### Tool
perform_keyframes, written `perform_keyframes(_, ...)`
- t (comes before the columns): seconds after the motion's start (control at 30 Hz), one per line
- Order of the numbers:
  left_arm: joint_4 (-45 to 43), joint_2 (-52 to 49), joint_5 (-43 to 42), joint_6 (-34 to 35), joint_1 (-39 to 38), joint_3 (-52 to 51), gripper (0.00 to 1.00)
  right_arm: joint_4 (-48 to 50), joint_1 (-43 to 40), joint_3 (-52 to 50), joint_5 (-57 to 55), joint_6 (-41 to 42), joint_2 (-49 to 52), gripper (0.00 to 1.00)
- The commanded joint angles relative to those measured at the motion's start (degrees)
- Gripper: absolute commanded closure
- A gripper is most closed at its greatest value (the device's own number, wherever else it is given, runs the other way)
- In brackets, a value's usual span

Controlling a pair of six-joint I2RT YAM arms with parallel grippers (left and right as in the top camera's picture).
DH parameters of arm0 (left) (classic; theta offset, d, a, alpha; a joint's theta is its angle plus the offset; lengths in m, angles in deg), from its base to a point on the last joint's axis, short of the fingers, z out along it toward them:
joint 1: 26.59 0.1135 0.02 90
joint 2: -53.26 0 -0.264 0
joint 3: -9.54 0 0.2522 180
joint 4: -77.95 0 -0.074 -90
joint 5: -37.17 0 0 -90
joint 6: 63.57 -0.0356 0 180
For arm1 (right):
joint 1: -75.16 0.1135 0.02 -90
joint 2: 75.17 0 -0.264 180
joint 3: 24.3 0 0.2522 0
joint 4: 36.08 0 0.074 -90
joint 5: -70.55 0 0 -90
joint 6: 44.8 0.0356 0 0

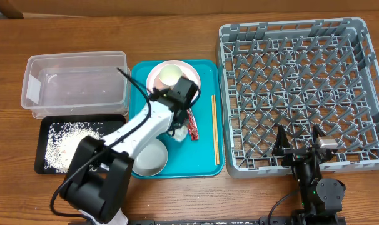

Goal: Sort waste into correct bins and load items into the dishwasher
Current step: 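Carry the tissue left and drop it into the clear bin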

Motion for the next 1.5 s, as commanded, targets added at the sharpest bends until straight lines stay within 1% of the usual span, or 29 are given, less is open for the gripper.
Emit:
perform_keyframes(0.0, 4.37, 5.29, 1.92, -6.64, 1.75, 9.11, 0.96, 0.42, -0.07, -0.59, 0.09, -0.20, -0.46, 0.00)
perform_keyframes(0.03, 6.51, 6.67, 2.19, -9.11, 2.67, 12.33, 0.96, 0.42, -0.07, -0.59, 0.09, -0.20, -0.46, 0.00)
perform_keyframes(0.07, 7.72, 7.32, 2.64, -10.05, 3.23, 13.92, 0.96, 0.42, -0.07, -0.59, 0.09, -0.20, -0.46, 0.00)
perform_keyframes(0.2, 11.08, 9.31, 7.63, -10.25, 6.45, 18.40, 0.96, 0.42, -0.07, -0.59, 0.09, -0.20, -0.46, 0.00)
perform_keyframes(0.23, 11.28, 9.92, 11.26, -10.23, 8.59, 18.97, 0.96, 0.42, -0.07, -0.59, 0.09, -0.20, -0.46, 0.00)
perform_keyframes(0.33, 11.28, 9.90, 14.73, -10.21, 12.59, 18.93, 0.96, 0.42, -0.07, -0.59, 0.09, -0.20, -0.46, 0.00)
perform_keyframes(0.53, 11.43, 7.43, 14.91, -10.16, 20.96, 18.84, 0.96, 0.42, -0.07, -0.59, 0.09, -0.20, -0.46, 0.00)
perform_keyframes(0.73, 10.12, 2.91, 14.64, -10.01, 26.80, 18.80, 0.96, 0.42, -0.07, -0.59, 0.09, -0.20, -0.46, 0.00)
perform_keyframes(0.87, 9.07, -0.79, 14.49, -10.05, 28.96, 18.80, 0.93, 0.42, -0.07, -0.59, 0.09, -0.20, -0.46, 0.00)
perform_keyframes(1.1, 7.19, -5.60, 14.47, -10.03, 31.82, 18.80, 0.93, 0.42, -0.07, -0.59, 0.09, -0.20, -0.46, 0.00)
perform_keyframes(1.4, 5.01, -6.78, 14.01, -10.03, 34.23, 18.80, 0.90, 0.42, -0.07, -0.59, 0.09, -0.20, -0.46, 0.00)
perform_keyframes(1.47, 4.81, -6.78, 13.75, -10.03, 34.84, 18.80, 0.87, 0.42, -0.07, -0.59, 0.11, -0.20, -0.46, 0.00)
